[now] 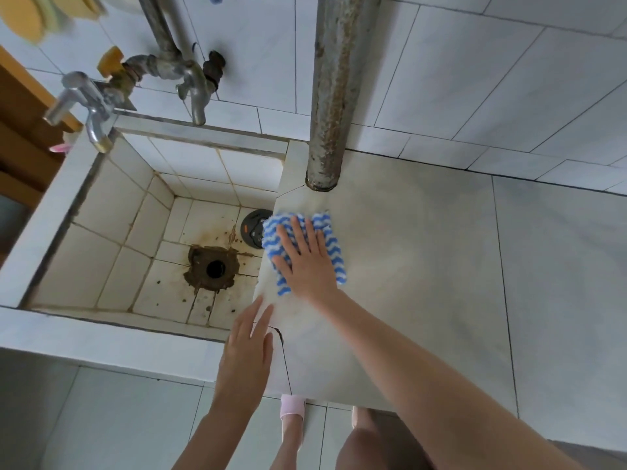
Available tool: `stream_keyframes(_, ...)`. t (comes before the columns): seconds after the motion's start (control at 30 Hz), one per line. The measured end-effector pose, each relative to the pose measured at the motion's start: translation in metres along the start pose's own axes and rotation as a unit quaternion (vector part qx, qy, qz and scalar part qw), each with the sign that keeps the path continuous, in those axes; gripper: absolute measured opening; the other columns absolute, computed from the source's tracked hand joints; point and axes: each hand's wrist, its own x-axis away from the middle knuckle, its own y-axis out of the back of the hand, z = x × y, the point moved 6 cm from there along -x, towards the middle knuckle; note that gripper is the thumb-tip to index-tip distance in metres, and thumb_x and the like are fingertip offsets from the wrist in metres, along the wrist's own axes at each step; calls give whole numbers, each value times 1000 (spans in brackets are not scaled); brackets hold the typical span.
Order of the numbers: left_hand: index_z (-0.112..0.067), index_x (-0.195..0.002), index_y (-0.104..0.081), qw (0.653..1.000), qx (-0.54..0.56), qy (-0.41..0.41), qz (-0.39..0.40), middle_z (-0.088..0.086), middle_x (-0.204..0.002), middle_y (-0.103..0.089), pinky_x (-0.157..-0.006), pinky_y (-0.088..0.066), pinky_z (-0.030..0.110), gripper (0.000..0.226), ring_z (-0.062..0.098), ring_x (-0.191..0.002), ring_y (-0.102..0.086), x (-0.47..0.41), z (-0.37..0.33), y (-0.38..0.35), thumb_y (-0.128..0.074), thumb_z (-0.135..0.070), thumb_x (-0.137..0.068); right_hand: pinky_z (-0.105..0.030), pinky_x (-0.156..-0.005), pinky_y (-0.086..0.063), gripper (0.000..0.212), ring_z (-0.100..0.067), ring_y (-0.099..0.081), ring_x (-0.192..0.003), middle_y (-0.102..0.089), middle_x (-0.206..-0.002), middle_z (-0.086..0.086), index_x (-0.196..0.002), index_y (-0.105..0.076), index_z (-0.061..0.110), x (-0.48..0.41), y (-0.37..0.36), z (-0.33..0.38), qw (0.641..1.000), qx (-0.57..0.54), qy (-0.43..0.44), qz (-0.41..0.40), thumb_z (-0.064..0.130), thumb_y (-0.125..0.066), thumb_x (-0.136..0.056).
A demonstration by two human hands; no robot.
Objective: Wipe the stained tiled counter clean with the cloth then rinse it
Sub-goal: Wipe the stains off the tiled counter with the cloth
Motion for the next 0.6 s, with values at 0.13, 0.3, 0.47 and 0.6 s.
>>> stream_keyframes(0.13,-11,-131,-49,1000,-10,-5,12,5,-140,-43,-92,-41,30,50,18,-125,-36,8,1,-3,-23,-34,-95,-33,-116,11,63,-17,13,-145,-9,-158,-2,-149,-15,28,47,-4,-15,999,1,41,-24,57,-3,-95)
stream_keyframes(0.3,-11,-131,-49,999,-19,-13,34,8,-139,-44,-91,-45,33,54,19,-124,-39,12,-4,-6,-15,-36,-97,-36,-118,-6,58,-16,-3,-146,-24,-154,-3,-147,-29,26,102,9,-103,995,-15,-70,-69,56,-21,-97)
stream_keyframes(0.47,-12,-132,-47,998,-26,-17,51,7,-140,-43,-90,-46,35,58,18,-124,-37,18,-4,-8,-10,-39,-98,-31,-116,10,73,-10,20,-143,-2,-158,-2,-150,-10,25,179,17,-178,968,-33,-237,-78,67,-1,-90)
stream_keyframes(0.6,-12,-133,-46,998,-17,-12,64,9,-140,-43,-90,-45,36,45,23,-124,-42,23,1,-8,-26,-31,-96,-36,-116,7,65,-14,17,-144,-1,-159,-5,-150,5,29,220,6,-159,940,-51,-325,-93,61,0,-93)
